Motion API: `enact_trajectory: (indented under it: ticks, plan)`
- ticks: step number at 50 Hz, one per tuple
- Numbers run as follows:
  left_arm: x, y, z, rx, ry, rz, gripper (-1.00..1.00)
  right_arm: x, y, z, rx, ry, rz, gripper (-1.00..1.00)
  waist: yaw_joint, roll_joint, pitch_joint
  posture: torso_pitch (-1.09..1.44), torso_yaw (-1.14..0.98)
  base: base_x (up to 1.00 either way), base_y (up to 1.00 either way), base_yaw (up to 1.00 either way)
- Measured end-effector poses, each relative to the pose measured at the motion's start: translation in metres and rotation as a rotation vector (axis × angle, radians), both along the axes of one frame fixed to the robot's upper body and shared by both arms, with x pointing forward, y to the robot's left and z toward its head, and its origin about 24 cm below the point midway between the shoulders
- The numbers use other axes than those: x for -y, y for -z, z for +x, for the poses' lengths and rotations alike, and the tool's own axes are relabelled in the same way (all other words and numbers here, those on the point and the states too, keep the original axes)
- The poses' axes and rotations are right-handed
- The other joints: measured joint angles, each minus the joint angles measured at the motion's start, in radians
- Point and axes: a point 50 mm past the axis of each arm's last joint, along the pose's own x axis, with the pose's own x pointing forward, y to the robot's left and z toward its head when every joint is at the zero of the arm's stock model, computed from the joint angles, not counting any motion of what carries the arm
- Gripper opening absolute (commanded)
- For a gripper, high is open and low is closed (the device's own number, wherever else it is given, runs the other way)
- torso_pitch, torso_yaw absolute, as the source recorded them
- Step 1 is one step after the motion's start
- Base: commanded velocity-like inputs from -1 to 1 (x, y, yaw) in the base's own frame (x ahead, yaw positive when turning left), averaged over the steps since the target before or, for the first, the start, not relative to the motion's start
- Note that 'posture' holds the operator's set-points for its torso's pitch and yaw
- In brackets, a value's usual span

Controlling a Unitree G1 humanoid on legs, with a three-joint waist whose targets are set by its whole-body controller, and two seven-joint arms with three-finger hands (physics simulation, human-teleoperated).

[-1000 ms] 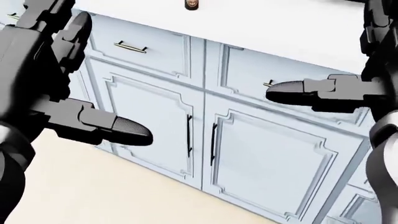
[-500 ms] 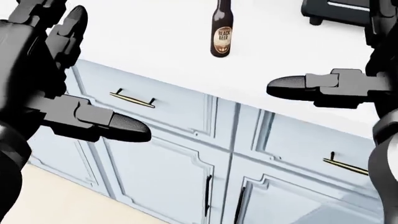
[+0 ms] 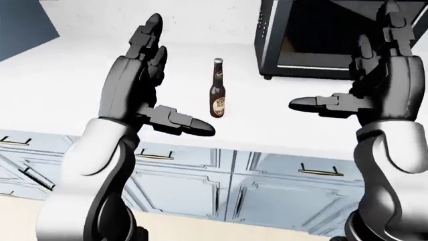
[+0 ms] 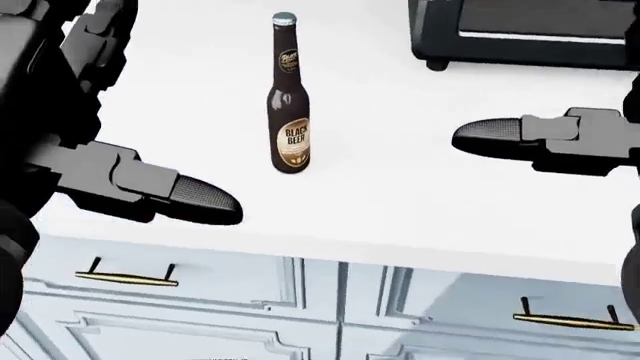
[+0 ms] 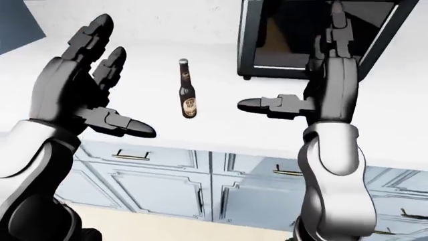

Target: Move the drinks to the dining counter.

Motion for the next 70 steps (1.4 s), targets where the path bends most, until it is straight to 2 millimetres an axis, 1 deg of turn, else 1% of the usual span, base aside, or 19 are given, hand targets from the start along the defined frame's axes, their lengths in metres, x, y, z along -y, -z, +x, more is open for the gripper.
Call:
enact_trajectory:
  ticks: [3,4,5,7,9,13,17,22,27,33,42,46,54,59,62,67,70]
  plan:
    - [0.0,0.007,0.003,-0.053,0.011,0.006,1.0,-0.003,0.008,0.007,-0.057,-0.002,-0.006,1.0,0.003,0.023,0.025,0.0,0.0,0.0,0.0,0.0]
    - [-0.002,0.008,0.004,-0.056,0.002,0.004,1.0,-0.005,0.01,0.009,-0.074,-0.012,-0.009,1.0,0.007,0.033,0.029,0.0,0.0,0.0,0.0,0.0]
    - [-0.005,0.008,0.004,-0.055,-0.009,0.002,1.0,-0.006,0.013,0.011,-0.088,-0.022,-0.009,1.0,0.01,0.034,0.031,0.0,0.0,0.0,0.0,0.0]
    - [-0.009,0.007,0.003,-0.05,-0.038,-0.006,1.0,-0.011,0.015,0.012,-0.102,-0.047,-0.015,1.0,0.013,0.019,0.022,0.0,0.0,0.0,0.0,0.0]
    - [-0.012,0.005,0.002,-0.038,-0.059,-0.01,1.0,-0.014,0.012,0.011,-0.089,-0.063,-0.026,1.0,0.017,0.008,0.013,0.0,0.0,0.0,0.0,0.0]
    - [-0.011,0.004,0.002,-0.027,-0.062,-0.009,1.0,-0.017,0.005,0.007,-0.045,-0.077,-0.038,1.0,0.024,-0.002,0.005,0.0,0.0,0.0,0.0,0.0]
    - [-0.008,0.006,0.002,-0.036,-0.047,-0.004,1.0,-0.02,0.007,0.007,-0.055,-0.087,-0.048,1.0,0.027,-0.003,0.006,0.0,0.0,0.0,0.0,0.0]
    - [-0.009,0.006,0.002,-0.034,-0.045,-0.002,1.0,-0.023,0.017,0.011,-0.108,-0.1,-0.071,1.0,0.03,-0.001,0.009,0.0,0.0,0.0,0.0,0.0]
    - [-0.008,0.006,0.002,-0.03,-0.044,-0.002,1.0,-0.039,0.032,0.021,-0.177,-0.153,-0.093,1.0,0.029,0.003,0.01,0.0,0.0,0.0,0.0,0.0]
    - [-0.008,0.007,0.003,-0.038,-0.042,-0.004,1.0,-0.05,0.034,0.026,-0.203,-0.174,-0.112,1.0,0.03,0.006,0.011,0.0,0.0,0.0,0.0,0.0]
    - [-0.009,0.002,0.001,-0.021,-0.04,-0.003,1.0,-0.071,0.04,0.047,-0.261,-0.197,-0.144,1.0,0.023,0.014,0.011,0.0,0.0,0.0,0.0,0.0]
    - [-0.011,0.001,0.0,-0.016,-0.046,-0.011,1.0,-0.086,0.042,0.058,-0.275,-0.215,-0.165,1.0,0.019,0.021,0.012,0.0,0.0,0.0,0.0,0.0]
    - [-0.016,0.004,0.0,-0.03,-0.052,-0.014,1.0,-0.103,0.044,0.086,-0.305,-0.218,-0.162,1.0,0.013,0.031,0.012,0.0,0.0,0.0,0.0,0.0]
    - [-0.019,0.004,-0.002,-0.028,-0.052,-0.016,1.0,-0.11,0.055,0.109,-0.347,-0.208,-0.15,1.0,0.01,0.036,0.01,0.0,0.0,0.0,0.0,0.0]
    - [-0.021,0.003,-0.003,-0.022,-0.057,-0.017,1.0,-0.117,0.056,0.115,-0.36,-0.22,-0.145,1.0,0.009,0.039,0.011,0.0,0.0,0.0,0.0,0.0]
    - [-0.023,0.004,-0.002,-0.031,-0.052,-0.016,1.0,-0.134,0.051,0.122,-0.341,-0.254,-0.159,1.0,0.008,0.043,0.008,0.0,0.0,0.0,0.0,0.0]
    - [-0.024,0.004,-0.003,-0.028,-0.053,-0.016,1.0,-0.141,0.058,0.129,-0.355,-0.261,-0.165,1.0,0.009,0.044,0.004,0.0,0.0,0.0,0.0,0.0]
